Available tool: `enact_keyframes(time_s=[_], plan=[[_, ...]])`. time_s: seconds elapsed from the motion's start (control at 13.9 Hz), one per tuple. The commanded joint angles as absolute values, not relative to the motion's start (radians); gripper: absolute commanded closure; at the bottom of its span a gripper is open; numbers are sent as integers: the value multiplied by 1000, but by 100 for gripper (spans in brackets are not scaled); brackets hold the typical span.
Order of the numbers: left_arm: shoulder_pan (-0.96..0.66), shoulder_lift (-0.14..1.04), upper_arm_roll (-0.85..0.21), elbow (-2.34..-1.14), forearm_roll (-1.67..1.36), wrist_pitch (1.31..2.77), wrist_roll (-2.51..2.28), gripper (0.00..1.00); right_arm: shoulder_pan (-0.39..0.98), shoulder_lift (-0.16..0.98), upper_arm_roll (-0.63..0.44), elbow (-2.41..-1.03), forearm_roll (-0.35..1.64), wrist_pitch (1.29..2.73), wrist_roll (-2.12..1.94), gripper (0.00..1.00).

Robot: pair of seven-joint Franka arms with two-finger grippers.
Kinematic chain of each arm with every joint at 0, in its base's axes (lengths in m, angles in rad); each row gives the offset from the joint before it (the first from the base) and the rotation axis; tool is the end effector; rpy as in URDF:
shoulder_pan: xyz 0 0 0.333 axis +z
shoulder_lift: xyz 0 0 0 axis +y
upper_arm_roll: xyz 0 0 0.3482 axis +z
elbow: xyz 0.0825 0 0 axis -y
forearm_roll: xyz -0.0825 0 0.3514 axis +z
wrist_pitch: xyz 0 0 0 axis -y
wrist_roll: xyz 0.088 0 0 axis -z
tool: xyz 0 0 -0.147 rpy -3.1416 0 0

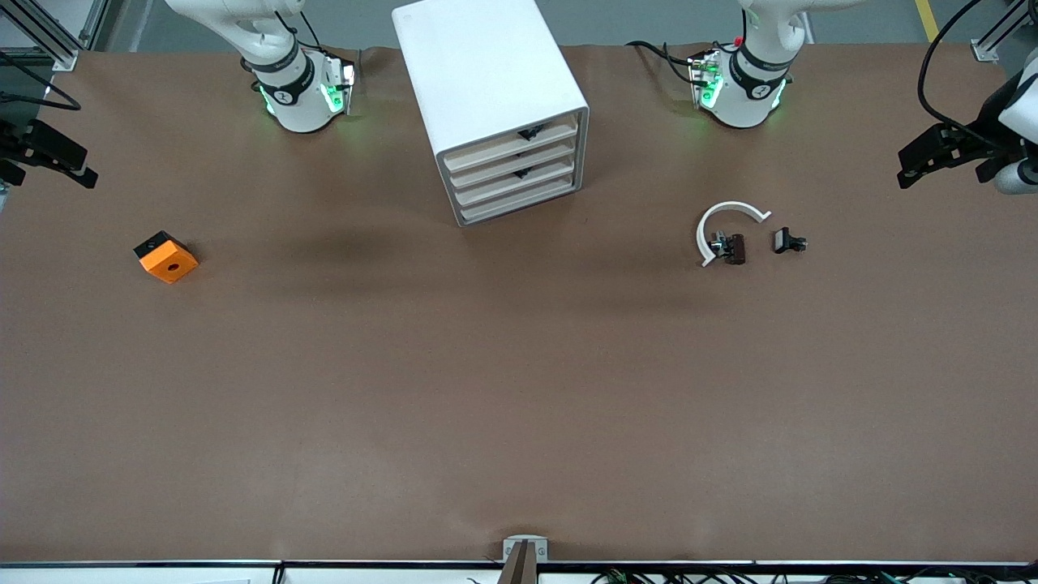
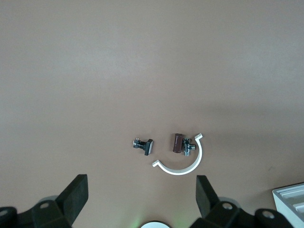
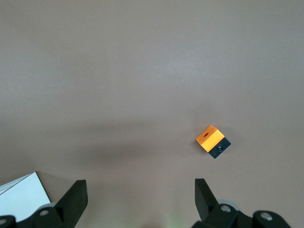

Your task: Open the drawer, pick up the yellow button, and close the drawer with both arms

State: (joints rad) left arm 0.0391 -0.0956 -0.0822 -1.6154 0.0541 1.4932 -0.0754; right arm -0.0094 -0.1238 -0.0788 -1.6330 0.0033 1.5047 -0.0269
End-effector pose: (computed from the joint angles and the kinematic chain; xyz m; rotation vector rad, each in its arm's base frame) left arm 0.4796 -0.0146 0.6386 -3.0776 -0.0558 0.0357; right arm 0.4700 -0.0438 0.6451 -3.1269 0.0946 0.0065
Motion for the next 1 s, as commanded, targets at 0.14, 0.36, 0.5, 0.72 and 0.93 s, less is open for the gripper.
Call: enact_keyframes(time_s=[0.14, 0.36, 0.5, 0.72, 0.93], plan=[[44, -69, -78, -1585, 69, 1488, -55, 0, -11, -146, -80, -1651, 3, 1506, -40, 0], [49, -11, -74, -1532, 75, 1483, -60, 0, -11, -144, -80, -1634, 3, 1500, -34, 0], [63, 6, -75, -1532, 74, 1477, -67, 0, -14, -143, -81, -1625, 3, 1486, -26, 0], [57, 49, -75, -1532, 32, 1457, -165, 0, -17, -118, -83, -1592, 3, 1468, -38, 0], [17, 93, -94, -1532, -46, 1456, -523, 0, -8, -77, -81, -1589, 0, 1470, -31, 0]])
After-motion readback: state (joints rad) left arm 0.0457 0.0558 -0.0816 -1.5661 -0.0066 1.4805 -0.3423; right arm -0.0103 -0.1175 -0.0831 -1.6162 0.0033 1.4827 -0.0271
